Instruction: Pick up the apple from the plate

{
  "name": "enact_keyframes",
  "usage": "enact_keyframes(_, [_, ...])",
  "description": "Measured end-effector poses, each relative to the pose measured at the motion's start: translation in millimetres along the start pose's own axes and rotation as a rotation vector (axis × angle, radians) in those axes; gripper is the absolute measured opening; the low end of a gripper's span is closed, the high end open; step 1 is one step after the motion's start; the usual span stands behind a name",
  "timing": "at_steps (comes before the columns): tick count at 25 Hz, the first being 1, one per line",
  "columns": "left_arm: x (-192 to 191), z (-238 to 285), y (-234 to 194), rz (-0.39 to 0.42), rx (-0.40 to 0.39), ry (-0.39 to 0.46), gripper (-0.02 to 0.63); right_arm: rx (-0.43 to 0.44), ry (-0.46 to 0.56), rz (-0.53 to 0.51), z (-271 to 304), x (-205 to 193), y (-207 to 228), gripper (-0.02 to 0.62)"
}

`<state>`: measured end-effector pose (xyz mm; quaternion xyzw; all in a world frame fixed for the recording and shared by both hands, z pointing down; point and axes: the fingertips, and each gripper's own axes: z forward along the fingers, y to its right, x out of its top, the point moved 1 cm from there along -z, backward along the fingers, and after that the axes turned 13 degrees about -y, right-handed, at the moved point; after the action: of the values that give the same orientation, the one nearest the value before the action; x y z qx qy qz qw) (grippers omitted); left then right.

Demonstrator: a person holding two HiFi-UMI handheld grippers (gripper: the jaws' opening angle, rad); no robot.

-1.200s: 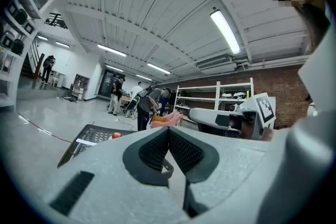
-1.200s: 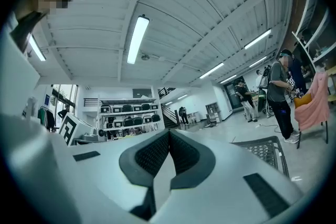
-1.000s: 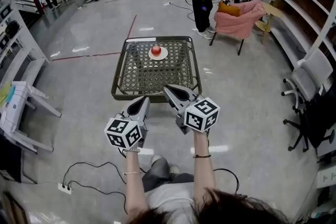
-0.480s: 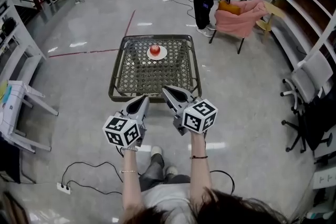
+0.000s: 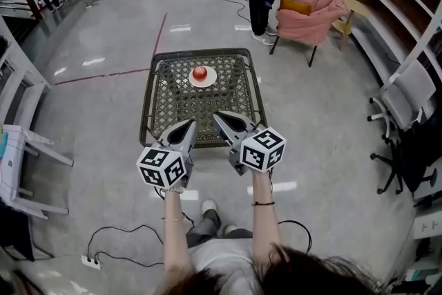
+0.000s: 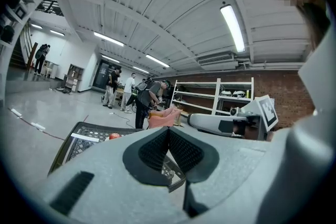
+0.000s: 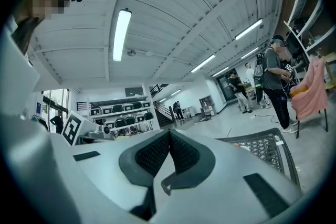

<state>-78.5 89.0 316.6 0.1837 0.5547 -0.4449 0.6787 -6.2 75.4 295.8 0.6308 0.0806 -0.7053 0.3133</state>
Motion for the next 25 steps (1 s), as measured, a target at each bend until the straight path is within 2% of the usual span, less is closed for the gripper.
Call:
enact_keyframes(11, [14,49,-51,-0.01,-0.044,-0.041,0.011,-0.041,-0.018,0.049,46,6,47,0.009])
enact_keyframes(17, [18,66,-79,0.039,-0.035,-0.083,0.011,-0.072,-0.041,0.056,66,8,68,0.009])
enact_keyframes(25, [19,88,-95,0.07,-0.076,-0.106,0.011,-0.086,-0.032,0.083,88,8,90,0.009])
